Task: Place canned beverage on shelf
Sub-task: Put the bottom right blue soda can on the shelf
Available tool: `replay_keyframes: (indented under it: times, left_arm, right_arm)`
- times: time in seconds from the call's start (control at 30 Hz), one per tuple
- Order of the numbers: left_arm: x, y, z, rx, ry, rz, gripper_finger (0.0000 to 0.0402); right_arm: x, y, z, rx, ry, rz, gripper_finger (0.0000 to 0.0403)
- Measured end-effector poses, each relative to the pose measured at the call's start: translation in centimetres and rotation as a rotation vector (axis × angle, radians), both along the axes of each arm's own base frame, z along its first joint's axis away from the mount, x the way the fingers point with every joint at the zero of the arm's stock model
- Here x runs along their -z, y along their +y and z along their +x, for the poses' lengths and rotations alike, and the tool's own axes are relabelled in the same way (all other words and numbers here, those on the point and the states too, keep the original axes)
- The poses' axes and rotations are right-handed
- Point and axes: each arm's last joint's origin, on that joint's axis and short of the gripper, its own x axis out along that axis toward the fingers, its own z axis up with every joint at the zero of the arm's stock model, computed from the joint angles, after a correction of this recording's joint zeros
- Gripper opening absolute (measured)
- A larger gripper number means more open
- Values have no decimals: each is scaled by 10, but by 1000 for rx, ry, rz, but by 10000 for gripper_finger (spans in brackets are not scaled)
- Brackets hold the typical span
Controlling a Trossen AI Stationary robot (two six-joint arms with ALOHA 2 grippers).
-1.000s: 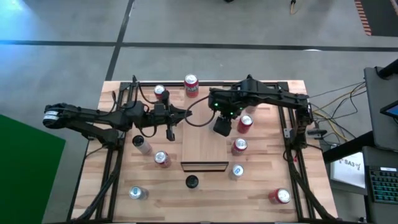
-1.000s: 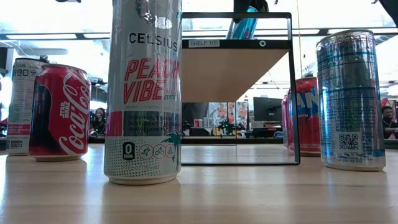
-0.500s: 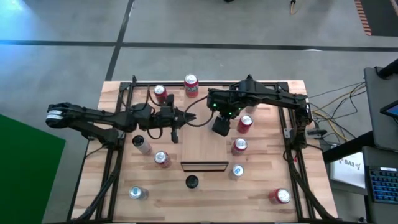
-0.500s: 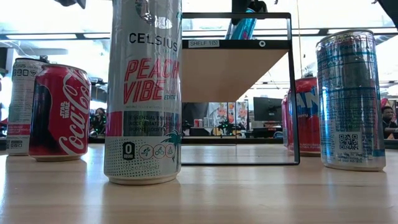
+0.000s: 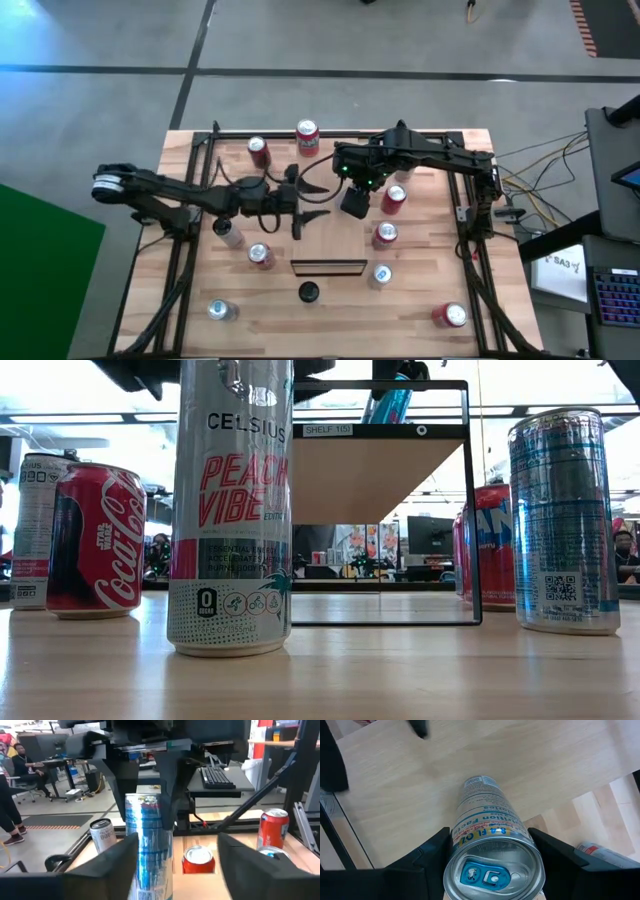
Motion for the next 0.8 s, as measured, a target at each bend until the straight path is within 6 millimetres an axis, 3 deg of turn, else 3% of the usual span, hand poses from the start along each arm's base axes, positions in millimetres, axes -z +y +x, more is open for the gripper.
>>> replay_keyframes:
  times: [0.1,0.23,0.8]
  left_arm:
    - [7,0,8,0,-20,1,297]
    - [15,0,15,-1,-36,-6,328]
    - [30,1,46,-71,-21,-16,330]
  right_arm:
    - [0,0,0,0,0,0,222]
    - [0,0,0,0,1,1,222]
    - [0,0,0,0,1,3,222]
